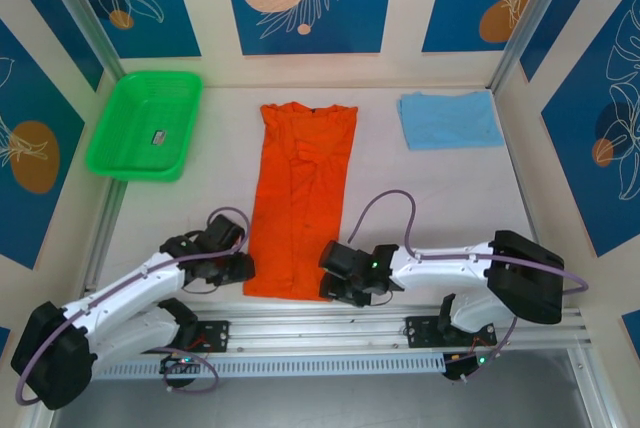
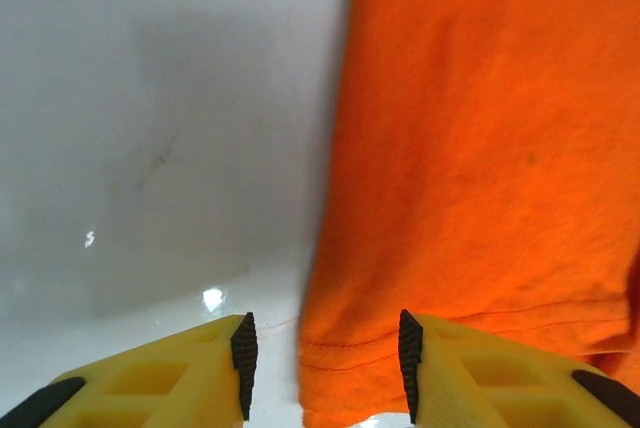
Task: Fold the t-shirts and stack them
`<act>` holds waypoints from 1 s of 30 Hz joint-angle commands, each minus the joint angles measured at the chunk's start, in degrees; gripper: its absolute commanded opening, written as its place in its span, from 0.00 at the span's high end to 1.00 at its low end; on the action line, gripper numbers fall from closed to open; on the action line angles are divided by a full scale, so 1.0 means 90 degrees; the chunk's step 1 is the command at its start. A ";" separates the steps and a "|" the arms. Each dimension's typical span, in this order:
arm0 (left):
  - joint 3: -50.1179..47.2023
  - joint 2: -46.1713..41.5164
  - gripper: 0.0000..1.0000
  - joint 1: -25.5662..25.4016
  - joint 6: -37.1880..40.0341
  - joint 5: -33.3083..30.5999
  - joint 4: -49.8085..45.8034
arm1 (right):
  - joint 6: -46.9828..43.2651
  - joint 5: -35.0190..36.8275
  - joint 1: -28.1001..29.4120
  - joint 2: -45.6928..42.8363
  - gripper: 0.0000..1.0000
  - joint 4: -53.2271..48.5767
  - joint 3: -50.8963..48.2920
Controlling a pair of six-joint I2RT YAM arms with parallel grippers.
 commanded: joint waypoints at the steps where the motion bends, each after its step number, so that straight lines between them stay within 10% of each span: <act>1: -0.0240 0.0072 0.60 -0.0069 -0.0140 0.0451 0.0354 | 0.0056 -0.0065 0.0040 0.0321 0.53 0.0395 0.0250; 9: -0.0426 0.0583 0.66 -0.0062 -0.0022 0.0948 0.0906 | 0.0107 -0.0150 0.0023 0.0404 0.74 0.0759 0.0157; 16: -0.0450 0.0885 0.95 -0.0078 0.0059 0.0903 0.1049 | 0.0164 -0.0098 -0.0066 0.0269 0.98 0.0755 0.0045; 30: 0.0944 0.0703 1.00 -0.0057 0.0102 0.0714 0.0325 | -0.0291 -0.0198 -0.1097 -0.1041 1.00 -0.0526 0.0260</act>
